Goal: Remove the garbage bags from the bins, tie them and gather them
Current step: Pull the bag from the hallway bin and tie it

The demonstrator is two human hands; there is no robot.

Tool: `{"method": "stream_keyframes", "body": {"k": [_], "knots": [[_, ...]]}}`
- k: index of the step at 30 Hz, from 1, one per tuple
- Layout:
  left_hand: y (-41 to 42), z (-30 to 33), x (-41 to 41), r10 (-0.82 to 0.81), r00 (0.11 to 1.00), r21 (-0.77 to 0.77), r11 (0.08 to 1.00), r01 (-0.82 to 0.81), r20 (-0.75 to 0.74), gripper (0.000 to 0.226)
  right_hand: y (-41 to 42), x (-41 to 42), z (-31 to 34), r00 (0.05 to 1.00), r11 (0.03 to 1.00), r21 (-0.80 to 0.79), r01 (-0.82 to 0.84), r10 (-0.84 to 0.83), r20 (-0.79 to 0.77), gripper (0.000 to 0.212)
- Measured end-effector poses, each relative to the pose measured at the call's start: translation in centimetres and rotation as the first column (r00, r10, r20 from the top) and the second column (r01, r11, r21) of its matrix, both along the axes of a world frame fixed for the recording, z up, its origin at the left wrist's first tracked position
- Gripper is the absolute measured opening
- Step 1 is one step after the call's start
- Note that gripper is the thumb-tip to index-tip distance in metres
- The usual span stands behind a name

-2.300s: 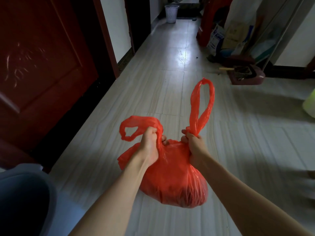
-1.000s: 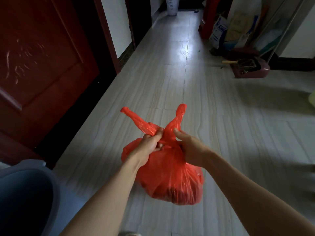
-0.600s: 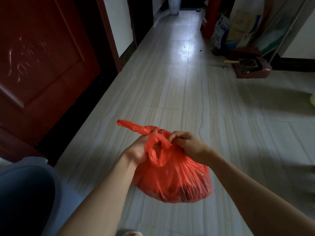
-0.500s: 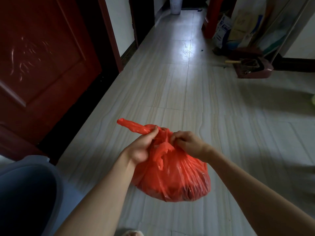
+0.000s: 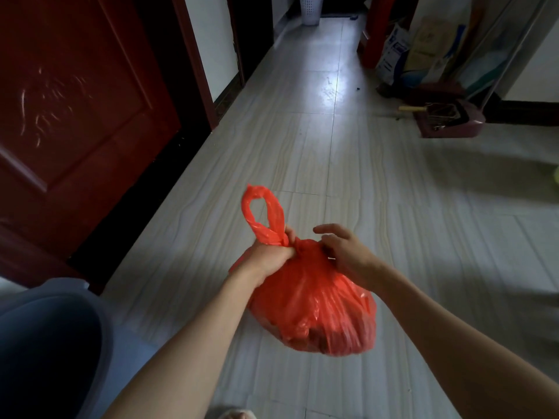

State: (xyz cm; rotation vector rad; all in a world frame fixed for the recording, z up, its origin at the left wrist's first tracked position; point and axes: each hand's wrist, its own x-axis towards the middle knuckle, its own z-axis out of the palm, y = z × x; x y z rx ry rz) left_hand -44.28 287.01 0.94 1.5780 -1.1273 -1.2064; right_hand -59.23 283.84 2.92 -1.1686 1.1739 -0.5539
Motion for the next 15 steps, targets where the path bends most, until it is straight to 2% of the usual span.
{"method": "stream_keyframes", "body": {"k": [2,4,7,10,15], "knots": [[-0.2,0.0,-0.5,0.071,0.997,-0.108,0.992,-0.068,0.03,0.042,0.2,0.3,0.0,1.0,0.999,0.05,-0.004,0.003,0.027,0.029],[-0.5,0.1,-0.6,0.122,0.992,-0.162,0.979,-0.124,-0.025,0.045,0.4,0.6,0.1,0.995,0.994,0.111,-0.017,0.005,0.101,0.029],[-0.4,0.2,-0.3,0.153,0.968,-0.095,0.98,-0.174,-0.197,0.046,0.5,0.6,0.1,0.984,0.984,0.163,-0.072,0.043,0.174,0.028],[0.1,0.5,0.1,0.096,0.943,-0.042,0.993,-0.115,-0.318,0.046,0.7,0.5,0.2,0.98,0.973,0.179,-0.145,0.116,0.162,0.024],[0.4,1.3,0.5,0.003,0.895,-0.019,1.0,-0.013,-0.445,0.028,0.6,0.3,-0.1,0.985,0.969,0.224,-0.101,0.066,0.159,0.023]]}}
